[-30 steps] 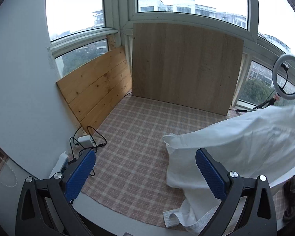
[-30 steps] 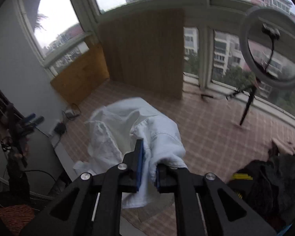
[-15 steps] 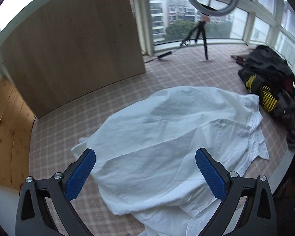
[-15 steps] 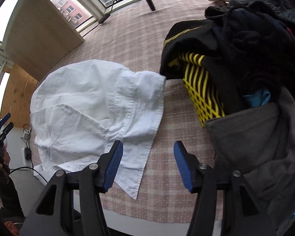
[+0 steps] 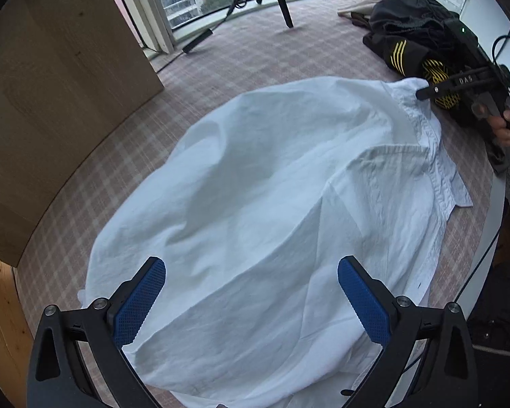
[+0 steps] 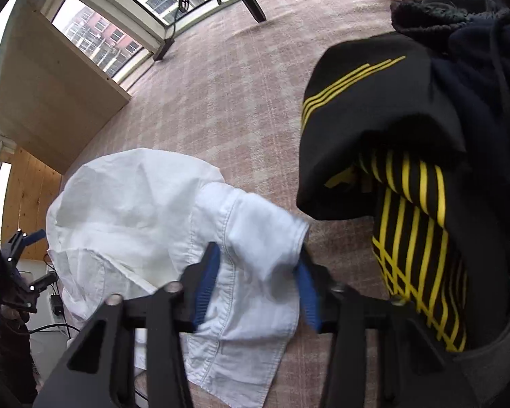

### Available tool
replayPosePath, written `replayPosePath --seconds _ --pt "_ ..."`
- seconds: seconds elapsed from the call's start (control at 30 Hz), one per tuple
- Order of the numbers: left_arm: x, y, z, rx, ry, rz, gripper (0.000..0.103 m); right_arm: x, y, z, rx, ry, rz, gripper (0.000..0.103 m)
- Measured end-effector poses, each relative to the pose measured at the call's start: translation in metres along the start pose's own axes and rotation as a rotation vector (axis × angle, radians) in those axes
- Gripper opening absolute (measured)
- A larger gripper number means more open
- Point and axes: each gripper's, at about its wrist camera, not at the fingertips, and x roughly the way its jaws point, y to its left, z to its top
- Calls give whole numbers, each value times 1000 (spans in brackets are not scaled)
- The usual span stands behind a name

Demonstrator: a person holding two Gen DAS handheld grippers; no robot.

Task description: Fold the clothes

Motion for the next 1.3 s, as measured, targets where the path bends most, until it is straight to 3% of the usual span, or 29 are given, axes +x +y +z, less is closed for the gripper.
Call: replayPosePath --seconds 0.1,0.13,0.2,0.23,0.27,0.33,0.43,0.5,0.53,0.57,0.63,0.77,0.93,1.0,1.03,1.07,1.1,1.2,1.3 --pt "13 0 -3 9 25 -24 102 -5 4 -2 -10 -15 20 11" --pt "17 1 -4 -10 35 -50 97 -6 6 -3 -15 -21 21 11" --pt "21 3 -6 -37 53 -79 66 -10 10 -5 -31 -38 12 8" --pt "23 3 -7 -45 62 -71 41 -12 12 -6 -40 -47 4 8" --pt "22 4 -9 -52 64 -66 25 -14 15 -7 -49 -56 -3 7" --pt "16 6 -14 -64 53 -69 12 -19 18 -8 -58 -67 0 7" --pt "-5 13 -23 -91 3 -99 11 -27 25 -13 -85 -85 -14 7" --pt "-19 19 -24 -101 -19 -81 16 -28 28 -16 -107 -84 -23 7" --pt "-25 24 -21 -99 -30 -58 24 -29 28 -19 -109 -85 -30 7" --pt "-30 28 -17 -94 -41 -29 44 -29 28 -21 -113 -82 -33 7" --pt "-37 37 0 -93 -82 5 71 -30 30 -27 -127 -81 -37 7" --pt "-28 51 46 -87 -110 8 75 -39 33 -37 -144 -84 -22 7" --pt "37 51 96 -35 0 -4 75 -60 39 -44 -157 -136 -12 7" --pt "58 50 102 -31 40 -29 72 -70 41 -45 -154 -161 -13 7" --pt "59 50 98 -33 42 -49 56 -75 42 -44 -150 -174 -11 7" --pt "61 50 95 -35 44 -68 18 -81 42 -44 -145 -187 -10 7" --pt "63 49 91 -37 45 -88 3 -86 43 -44 -141 -199 -9 7" --pt "58 47 78 -40 33 -138 2 -102 48 -38 -140 -240 -12 7" --pt "18 42 52 -31 -48 -157 2 -120 64 -23 -182 -278 -11 7"
